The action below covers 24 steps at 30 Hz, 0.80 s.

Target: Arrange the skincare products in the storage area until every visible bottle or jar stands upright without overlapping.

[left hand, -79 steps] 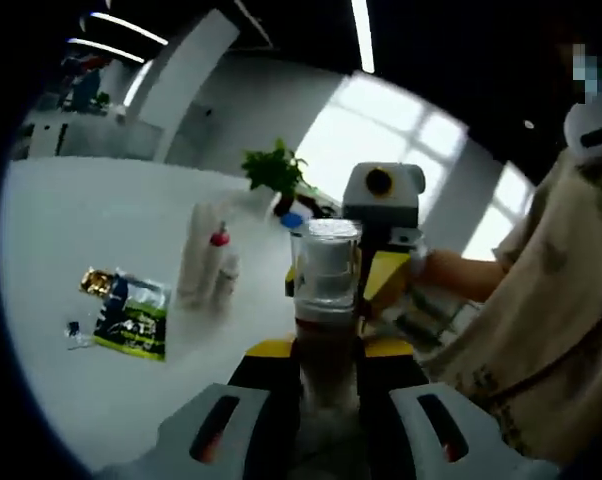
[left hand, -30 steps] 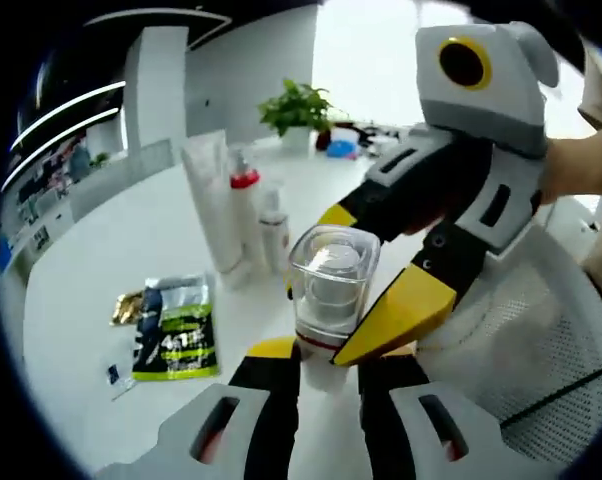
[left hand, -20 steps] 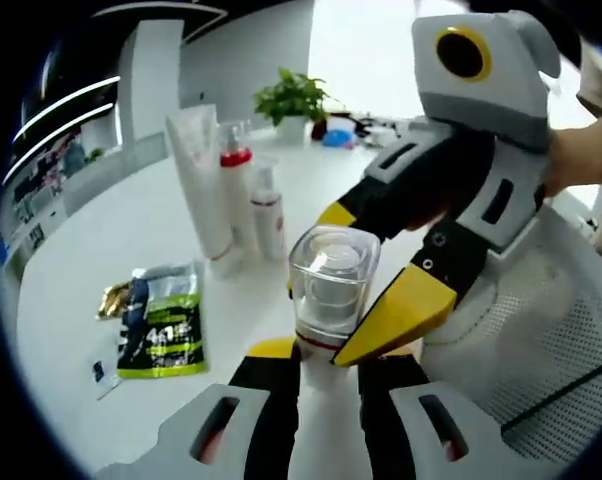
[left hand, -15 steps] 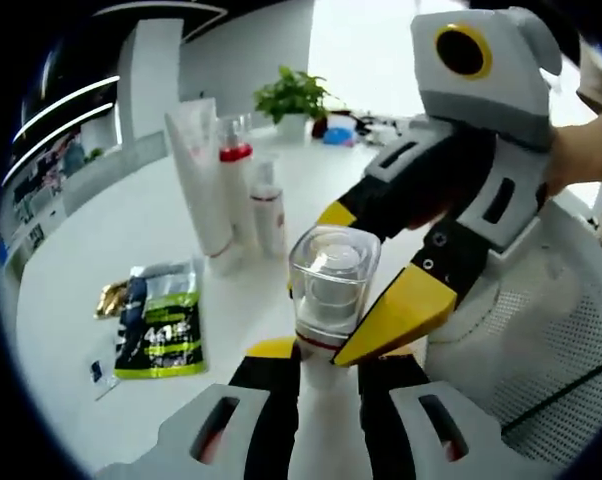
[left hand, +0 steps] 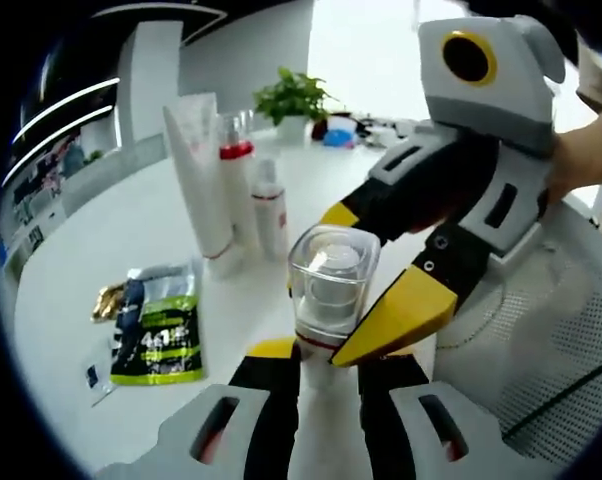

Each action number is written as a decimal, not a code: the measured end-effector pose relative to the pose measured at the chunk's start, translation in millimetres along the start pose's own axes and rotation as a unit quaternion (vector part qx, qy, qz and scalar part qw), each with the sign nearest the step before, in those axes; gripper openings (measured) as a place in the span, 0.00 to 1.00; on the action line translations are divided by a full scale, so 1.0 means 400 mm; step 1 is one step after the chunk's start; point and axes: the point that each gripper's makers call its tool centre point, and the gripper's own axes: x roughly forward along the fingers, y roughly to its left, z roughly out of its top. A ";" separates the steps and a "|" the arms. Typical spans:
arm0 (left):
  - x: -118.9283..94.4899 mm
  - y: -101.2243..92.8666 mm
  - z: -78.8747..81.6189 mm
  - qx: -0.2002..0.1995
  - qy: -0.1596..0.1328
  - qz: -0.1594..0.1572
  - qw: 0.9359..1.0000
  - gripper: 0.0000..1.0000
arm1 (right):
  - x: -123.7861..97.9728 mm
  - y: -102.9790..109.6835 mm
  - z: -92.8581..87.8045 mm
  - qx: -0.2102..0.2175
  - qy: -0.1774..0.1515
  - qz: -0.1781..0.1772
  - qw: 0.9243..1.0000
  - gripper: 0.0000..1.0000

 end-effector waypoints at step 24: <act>0.077 0.049 0.050 0.022 -0.013 -0.014 1.000 0.18 | -0.035 -0.113 -0.005 0.086 -0.037 -0.066 0.993 0.46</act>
